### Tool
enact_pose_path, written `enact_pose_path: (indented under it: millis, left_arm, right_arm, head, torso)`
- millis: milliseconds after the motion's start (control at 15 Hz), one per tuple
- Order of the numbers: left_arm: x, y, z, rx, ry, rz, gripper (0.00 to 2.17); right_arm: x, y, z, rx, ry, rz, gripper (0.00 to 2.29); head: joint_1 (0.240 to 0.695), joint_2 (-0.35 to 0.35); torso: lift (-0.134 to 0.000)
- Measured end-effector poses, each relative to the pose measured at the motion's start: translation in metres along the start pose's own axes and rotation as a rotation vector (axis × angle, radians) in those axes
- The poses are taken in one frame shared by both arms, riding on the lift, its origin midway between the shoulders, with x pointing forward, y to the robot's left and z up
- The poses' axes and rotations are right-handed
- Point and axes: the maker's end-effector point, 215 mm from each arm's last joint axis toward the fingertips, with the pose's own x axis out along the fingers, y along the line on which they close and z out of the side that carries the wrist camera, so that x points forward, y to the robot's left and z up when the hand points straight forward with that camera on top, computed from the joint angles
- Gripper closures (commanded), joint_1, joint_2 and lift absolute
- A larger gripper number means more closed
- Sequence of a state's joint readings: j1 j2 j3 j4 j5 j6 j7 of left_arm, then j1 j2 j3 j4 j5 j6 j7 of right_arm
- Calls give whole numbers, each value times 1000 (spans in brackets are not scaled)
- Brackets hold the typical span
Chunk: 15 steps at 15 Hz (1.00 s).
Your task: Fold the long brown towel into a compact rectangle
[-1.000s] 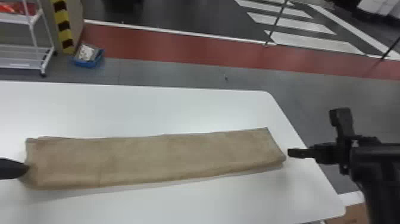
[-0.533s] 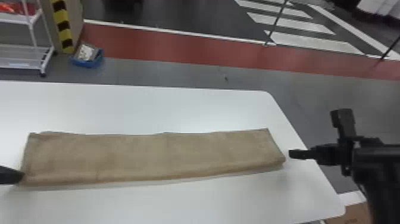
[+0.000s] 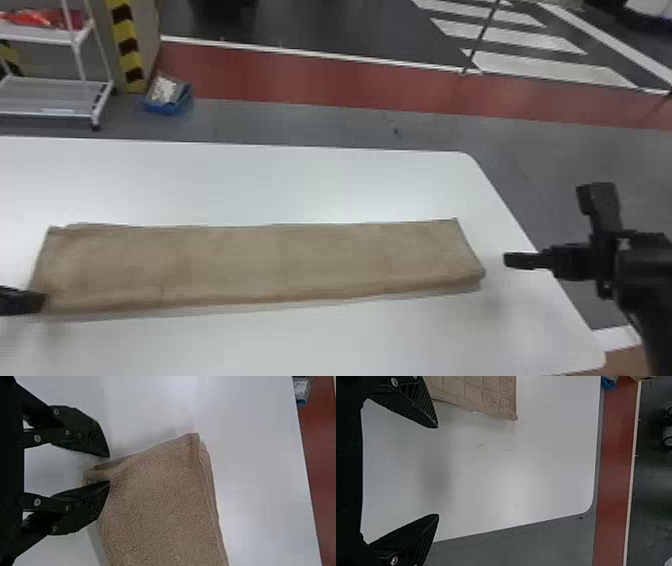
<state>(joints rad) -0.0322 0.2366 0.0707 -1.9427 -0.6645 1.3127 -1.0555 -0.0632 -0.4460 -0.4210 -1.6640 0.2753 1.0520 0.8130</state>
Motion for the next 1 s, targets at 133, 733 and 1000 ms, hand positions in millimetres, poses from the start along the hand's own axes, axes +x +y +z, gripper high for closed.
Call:
enact_pose_path:
  millis: [133, 733, 1000]
  left_arm:
    - [-6, -4, 5, -60, -36, -25, 56]
    - [19, -14, 13, -175, -64, -13, 56]
    - [42, -17, 26, -175, -61, -21, 367]
  right_arm:
    - [1, 1, 0, -1, -1, 2, 87]
    - [4, 1, -6, -1, 6, 3, 87]
    - [5, 2, -9, 0, 9, 6, 87]
  head:
    - [695, -251]
    - [695, -267]
    - [695, -269]
  torso:
    - [-120]
    - [-120]
    - [-120]
